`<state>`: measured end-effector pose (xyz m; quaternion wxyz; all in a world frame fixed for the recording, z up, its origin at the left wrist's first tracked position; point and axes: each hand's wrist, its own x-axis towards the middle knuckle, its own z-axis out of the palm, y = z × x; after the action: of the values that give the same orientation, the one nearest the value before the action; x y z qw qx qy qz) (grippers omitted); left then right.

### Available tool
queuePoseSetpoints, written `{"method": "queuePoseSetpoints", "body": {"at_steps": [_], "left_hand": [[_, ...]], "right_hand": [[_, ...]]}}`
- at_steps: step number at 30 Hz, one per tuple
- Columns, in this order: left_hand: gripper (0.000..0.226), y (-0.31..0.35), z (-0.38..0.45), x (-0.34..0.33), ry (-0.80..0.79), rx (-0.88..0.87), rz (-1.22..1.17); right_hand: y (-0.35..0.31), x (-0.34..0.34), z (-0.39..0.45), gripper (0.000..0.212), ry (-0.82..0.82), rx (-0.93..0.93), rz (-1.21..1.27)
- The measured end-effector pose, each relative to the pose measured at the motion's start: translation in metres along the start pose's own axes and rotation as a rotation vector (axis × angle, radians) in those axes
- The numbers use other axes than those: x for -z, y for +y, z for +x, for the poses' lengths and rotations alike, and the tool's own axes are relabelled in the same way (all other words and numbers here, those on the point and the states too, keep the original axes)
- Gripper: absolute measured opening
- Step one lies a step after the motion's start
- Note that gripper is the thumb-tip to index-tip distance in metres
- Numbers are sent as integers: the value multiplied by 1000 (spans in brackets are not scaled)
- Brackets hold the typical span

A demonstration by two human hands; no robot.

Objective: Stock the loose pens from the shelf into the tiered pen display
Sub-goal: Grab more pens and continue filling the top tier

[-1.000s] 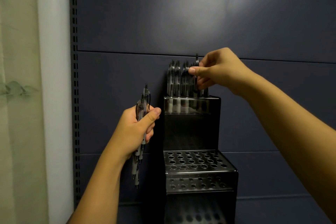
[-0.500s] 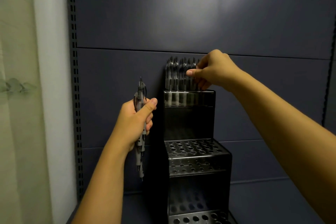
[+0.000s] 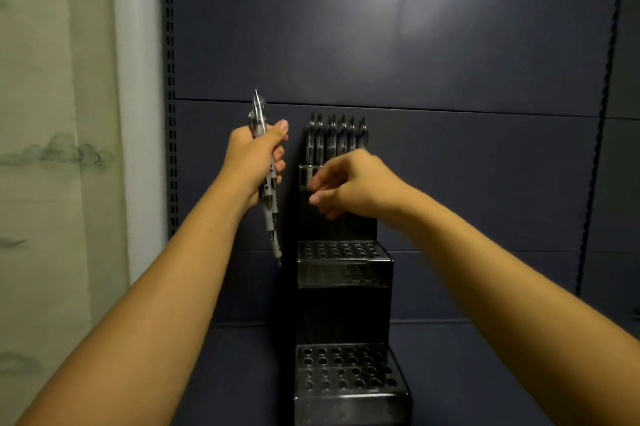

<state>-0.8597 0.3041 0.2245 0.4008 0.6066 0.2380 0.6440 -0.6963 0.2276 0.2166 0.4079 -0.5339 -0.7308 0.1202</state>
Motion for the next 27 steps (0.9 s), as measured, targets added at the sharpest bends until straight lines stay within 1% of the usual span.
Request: {"method": "queuePoseSetpoints", "body": {"at_steps": [2, 4, 6, 8, 11, 13, 15, 17, 20, 22, 25, 27], "left_hand": [[24, 10, -2, -14, 24, -27, 18], [21, 16, -3, -28, 58, -48, 38], [21, 19, -5, -38, 77, -71, 84], [21, 20, -8, -44, 82, -96, 145], [22, 24, -14, -48, 121, -90, 146], [22, 27, -19, -48, 166, -65, 112], [22, 30, -22, -48, 176, -55, 134], [22, 35, -24, -46, 181, -65, 162], [23, 49, -22, -41, 222, -103, 184], [26, 60, -19, -36, 247, -123, 224], [29, 65, -15, -26, 260, -151, 307], [30, 61, -14, -22, 266, -156, 351]], "right_hand": [[2, -13, -10, 23, -82, -68, 64], [5, -25, -18, 32, -113, -126, 131], [7, -36, -26, 36, -77, -150, 208], [9, -41, -34, 37, -7, -139, 226], [9, -45, -47, 38, 67, -80, 169], [7, -46, -54, 35, 111, -38, 108], [7, -47, -60, 32, 139, -14, 69], [7, -47, -67, 32, 112, -12, 17], [13, -46, -79, 44, 28, -32, -27], [18, -42, -86, 49, 4, -47, -35], [25, -35, -87, 44, 12, -114, 31], [27, -30, -83, 29, 32, -159, 147]]}}
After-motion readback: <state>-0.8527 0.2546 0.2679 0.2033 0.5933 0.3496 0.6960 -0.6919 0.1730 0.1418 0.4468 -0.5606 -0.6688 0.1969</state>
